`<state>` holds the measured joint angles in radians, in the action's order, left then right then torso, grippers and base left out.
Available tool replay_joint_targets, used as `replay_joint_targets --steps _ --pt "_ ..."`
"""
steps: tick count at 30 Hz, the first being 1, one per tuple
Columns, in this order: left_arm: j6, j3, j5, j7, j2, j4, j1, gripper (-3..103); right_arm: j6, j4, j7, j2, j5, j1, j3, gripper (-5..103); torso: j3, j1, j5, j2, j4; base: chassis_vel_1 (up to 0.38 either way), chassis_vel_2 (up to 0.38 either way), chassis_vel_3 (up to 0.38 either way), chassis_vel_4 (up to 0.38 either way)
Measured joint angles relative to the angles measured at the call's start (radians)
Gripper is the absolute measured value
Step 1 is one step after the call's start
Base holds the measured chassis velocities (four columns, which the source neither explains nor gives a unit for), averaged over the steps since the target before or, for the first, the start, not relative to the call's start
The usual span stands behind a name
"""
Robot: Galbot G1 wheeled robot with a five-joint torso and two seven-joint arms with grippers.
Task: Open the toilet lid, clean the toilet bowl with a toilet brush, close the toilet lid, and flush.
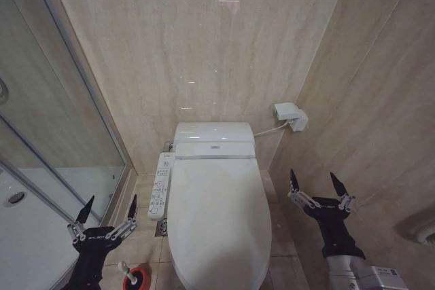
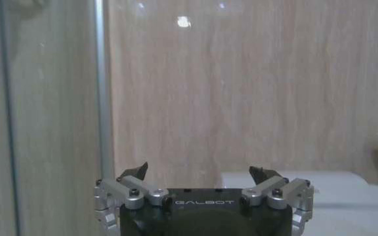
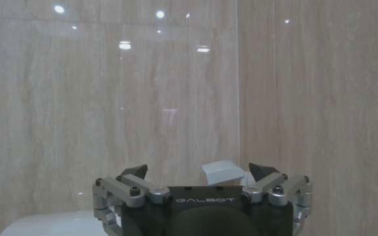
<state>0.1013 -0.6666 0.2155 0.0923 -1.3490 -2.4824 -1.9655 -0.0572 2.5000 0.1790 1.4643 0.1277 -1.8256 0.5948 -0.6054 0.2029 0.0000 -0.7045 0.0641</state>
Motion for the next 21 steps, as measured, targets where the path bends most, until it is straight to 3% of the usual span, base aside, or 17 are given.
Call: replay_joint_targets --steps 4,5,8,10,13,21 --pt "-0.146 -0.017 0.023 -0.047 0.013 -0.007 0.053 100 0.000 0.000 0.000 0.000 0.000 0.000 0.000 100 0.000 0.000 -0.0001 0.000 0.0000 0.000 0.000 0.000 0.000" --pt "-0.146 -0.017 0.023 -0.047 0.013 -0.007 0.053 100 0.000 0.000 0.000 0.000 0.000 0.000 0.000 100 0.000 0.000 -0.0001 0.000 0.0000 0.000 0.000 0.000 0.000" --pt "-0.238 -0.023 0.050 -0.097 0.011 -0.012 0.107 100 0.000 0.000 0.000 0.000 0.000 0.000 0.000 100 0.000 0.000 0.0001 0.000 -0.0002 0.000 0.000 0.000 0.000" --pt "-0.239 -0.023 0.057 -0.112 0.007 -0.013 0.122 100 0.000 0.000 0.000 0.000 0.000 0.000 0.000 100 0.000 0.000 -0.0004 0.000 0.0001 0.000 0.000 0.000 0.000" --pt "-0.116 -0.065 0.094 -0.229 0.004 0.017 0.137 100 0.000 0.000 0.000 0.000 0.000 0.000 0.000 100 0.000 0.000 0.0002 0.000 0.0000 0.000 0.000 0.000 0.000" --pt "-0.100 -0.078 0.142 -0.216 0.007 0.036 0.149 100 0.000 0.000 0.000 0.000 0.000 0.000 0.000 100 0.000 0.000 0.0000 0.000 -0.0001 0.000 0.000 0.000 0.000"
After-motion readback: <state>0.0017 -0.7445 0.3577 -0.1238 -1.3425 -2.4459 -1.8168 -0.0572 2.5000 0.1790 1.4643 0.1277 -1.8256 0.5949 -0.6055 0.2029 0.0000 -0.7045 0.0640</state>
